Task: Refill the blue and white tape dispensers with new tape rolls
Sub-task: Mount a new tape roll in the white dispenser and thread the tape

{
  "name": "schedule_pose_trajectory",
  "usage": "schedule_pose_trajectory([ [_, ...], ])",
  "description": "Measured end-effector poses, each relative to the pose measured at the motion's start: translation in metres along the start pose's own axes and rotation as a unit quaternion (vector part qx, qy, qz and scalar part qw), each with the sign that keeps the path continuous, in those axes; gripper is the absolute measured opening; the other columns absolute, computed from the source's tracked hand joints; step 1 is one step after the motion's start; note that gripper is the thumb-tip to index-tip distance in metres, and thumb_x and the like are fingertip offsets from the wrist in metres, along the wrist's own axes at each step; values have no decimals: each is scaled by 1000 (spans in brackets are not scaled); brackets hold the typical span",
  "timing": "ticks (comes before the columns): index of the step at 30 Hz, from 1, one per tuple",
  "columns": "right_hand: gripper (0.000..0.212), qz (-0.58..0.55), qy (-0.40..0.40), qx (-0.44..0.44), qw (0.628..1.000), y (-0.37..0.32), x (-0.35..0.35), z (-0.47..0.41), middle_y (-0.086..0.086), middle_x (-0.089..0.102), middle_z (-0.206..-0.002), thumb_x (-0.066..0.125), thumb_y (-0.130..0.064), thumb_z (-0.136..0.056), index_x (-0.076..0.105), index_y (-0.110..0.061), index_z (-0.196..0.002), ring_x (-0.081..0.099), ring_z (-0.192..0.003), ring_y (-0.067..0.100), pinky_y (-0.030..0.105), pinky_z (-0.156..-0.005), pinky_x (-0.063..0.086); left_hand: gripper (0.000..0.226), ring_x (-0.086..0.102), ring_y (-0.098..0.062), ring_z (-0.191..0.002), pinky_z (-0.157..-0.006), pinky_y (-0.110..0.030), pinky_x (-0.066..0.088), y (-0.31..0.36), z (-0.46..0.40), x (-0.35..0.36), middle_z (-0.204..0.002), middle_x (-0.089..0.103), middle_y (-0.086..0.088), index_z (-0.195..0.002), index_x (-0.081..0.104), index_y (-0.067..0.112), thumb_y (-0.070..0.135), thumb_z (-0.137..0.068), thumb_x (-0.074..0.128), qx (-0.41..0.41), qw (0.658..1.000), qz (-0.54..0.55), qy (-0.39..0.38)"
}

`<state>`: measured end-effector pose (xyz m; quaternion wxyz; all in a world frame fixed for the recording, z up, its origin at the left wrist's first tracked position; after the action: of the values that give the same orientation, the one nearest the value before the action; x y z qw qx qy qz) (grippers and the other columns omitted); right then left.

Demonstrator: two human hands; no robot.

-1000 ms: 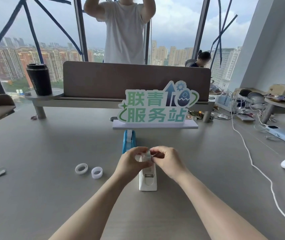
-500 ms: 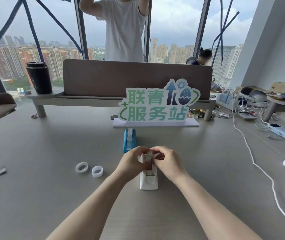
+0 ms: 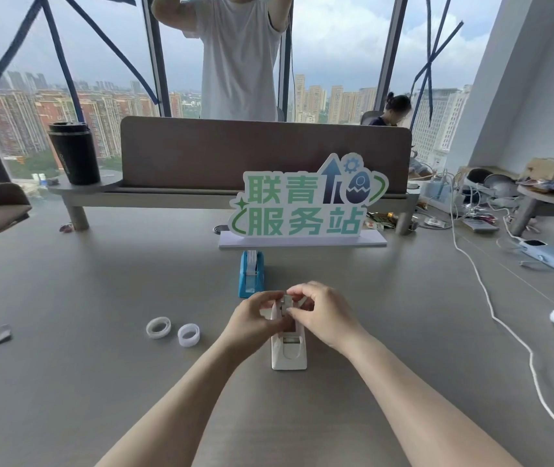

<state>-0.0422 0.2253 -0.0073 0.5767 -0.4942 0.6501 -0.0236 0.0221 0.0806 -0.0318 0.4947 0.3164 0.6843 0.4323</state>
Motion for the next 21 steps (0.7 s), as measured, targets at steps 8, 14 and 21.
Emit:
schedule_pose_trajectory([
  [8, 33, 14, -70, 42, 997, -13, -11, -14, -8, 66, -85, 74, -30, -80, 70, -21, -111, 62, -80, 13, 24, -72, 48, 59, 59, -9, -112, -96, -31, 52, -7, 2, 0, -119, 65, 3, -129, 60, 18, 25, -75, 80, -9, 1000, 14, 12],
  [14, 66, 17, -136, 78, 987, -13, -13, -23, -5, 59, -96, 79, -33, -75, 53, -21, -135, 58, -88, 14, 28, -77, 46, 59, 59, -11, -109, -96, -33, 53, -7, -1, 3, -122, 64, 0, -130, 59, 14, 26, -76, 79, -17, 999, 20, 24],
  [21, 46, -40, -174, 114, 977, -10, -14, -25, -2, 67, -102, 78, -34, -76, 67, -17, -117, 61, -95, 15, 31, -88, 47, 63, 65, -13, -104, -98, -39, 53, -13, -1, 0, -111, 69, 1, -125, 62, 16, 28, -67, 84, -26, 999, 14, 29],
])
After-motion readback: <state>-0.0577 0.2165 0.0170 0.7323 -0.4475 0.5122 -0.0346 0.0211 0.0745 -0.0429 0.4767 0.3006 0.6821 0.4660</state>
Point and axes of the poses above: each hand's wrist, its own z-axis away from the middle knuckle, its own x-axis out of the palm, y = z × x, the point moved 2 cm from there along -z, towards the middle knuckle
